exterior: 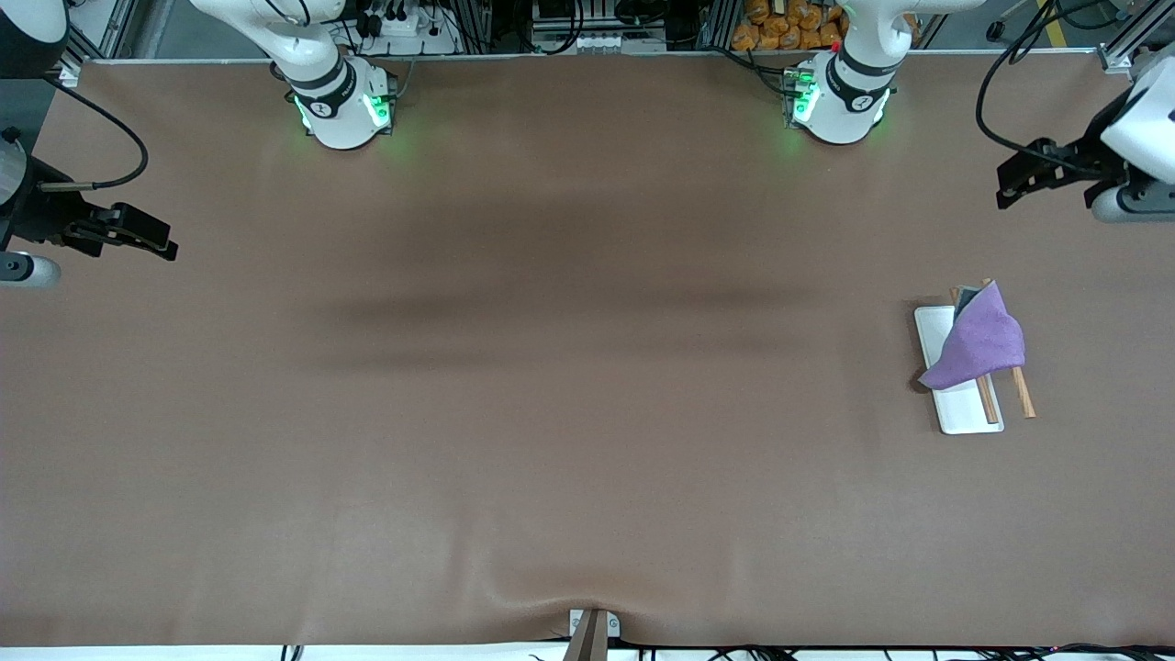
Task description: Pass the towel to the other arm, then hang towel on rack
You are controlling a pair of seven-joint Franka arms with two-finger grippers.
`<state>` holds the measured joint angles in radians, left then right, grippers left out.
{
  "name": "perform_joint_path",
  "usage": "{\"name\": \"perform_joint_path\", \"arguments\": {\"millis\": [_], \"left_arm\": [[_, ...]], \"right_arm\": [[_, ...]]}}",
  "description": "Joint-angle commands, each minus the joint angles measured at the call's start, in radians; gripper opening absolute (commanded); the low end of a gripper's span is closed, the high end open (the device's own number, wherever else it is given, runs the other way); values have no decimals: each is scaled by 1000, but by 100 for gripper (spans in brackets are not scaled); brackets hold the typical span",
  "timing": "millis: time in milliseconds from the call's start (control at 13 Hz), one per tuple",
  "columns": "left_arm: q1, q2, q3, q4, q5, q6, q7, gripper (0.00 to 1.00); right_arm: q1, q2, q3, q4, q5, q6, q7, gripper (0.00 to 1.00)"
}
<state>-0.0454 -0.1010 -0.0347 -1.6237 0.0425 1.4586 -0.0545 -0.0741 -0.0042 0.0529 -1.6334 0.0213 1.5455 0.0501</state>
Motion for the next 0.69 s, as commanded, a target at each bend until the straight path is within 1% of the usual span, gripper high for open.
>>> {"name": "perform_joint_path", "arguments": {"millis": [0,232,386,618], "left_arm": [[-10,-83,4,-82,-16,12,-38,100],[-8,-91,9,-73,-16,17,-38,100],[-5,-76,13,-41,-13,14,1,100],[-4,-56,13,-22,-9,14,-1,100]], "right_arm": [[-26,12,18,26,2,-16,-16,100],[-26,12,18,24,3,-18,-16,100],[-27,12,16,24,17,-18,-16,100],[-26,12,16,26,17,-18,-16,100]]}}
